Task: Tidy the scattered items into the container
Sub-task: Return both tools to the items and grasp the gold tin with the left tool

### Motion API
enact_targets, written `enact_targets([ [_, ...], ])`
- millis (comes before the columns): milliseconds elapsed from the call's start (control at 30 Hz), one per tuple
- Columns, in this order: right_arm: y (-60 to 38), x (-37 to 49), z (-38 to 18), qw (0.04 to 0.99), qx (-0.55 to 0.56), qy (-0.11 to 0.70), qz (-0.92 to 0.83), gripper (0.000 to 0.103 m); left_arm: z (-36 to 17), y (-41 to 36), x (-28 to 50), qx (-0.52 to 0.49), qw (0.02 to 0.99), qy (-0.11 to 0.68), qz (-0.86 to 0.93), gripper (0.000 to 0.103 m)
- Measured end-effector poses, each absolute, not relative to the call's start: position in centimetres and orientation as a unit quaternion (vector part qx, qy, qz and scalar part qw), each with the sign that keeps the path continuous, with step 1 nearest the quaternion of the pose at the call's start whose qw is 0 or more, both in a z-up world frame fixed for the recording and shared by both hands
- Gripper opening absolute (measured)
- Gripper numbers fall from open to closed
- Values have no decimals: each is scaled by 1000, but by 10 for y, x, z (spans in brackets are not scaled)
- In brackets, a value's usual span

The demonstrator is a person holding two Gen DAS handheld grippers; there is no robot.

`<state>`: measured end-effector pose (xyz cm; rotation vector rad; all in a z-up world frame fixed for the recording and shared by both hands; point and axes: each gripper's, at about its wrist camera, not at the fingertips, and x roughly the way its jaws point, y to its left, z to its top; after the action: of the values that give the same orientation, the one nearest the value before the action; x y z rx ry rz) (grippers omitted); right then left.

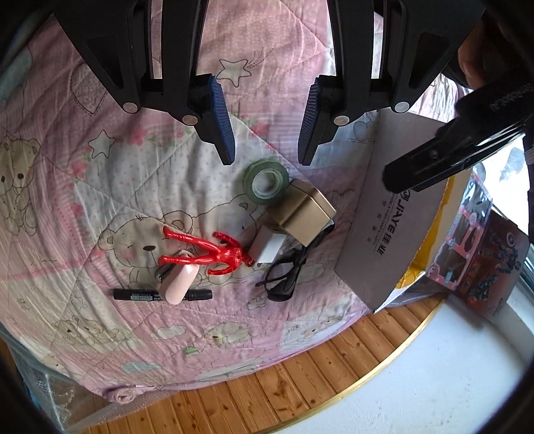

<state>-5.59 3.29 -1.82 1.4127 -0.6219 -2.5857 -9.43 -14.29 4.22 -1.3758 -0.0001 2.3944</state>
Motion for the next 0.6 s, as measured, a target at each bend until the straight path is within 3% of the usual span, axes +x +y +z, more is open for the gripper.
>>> enact_targets([
  [433,13,-109,-61,73,502,-144,-850,41,-13,-110,-157,-514,207,42,831,60],
  [600,1,-120,-74,65,499,-107,-857,38,-38,-101,-167,-533,213,51,817,64],
])
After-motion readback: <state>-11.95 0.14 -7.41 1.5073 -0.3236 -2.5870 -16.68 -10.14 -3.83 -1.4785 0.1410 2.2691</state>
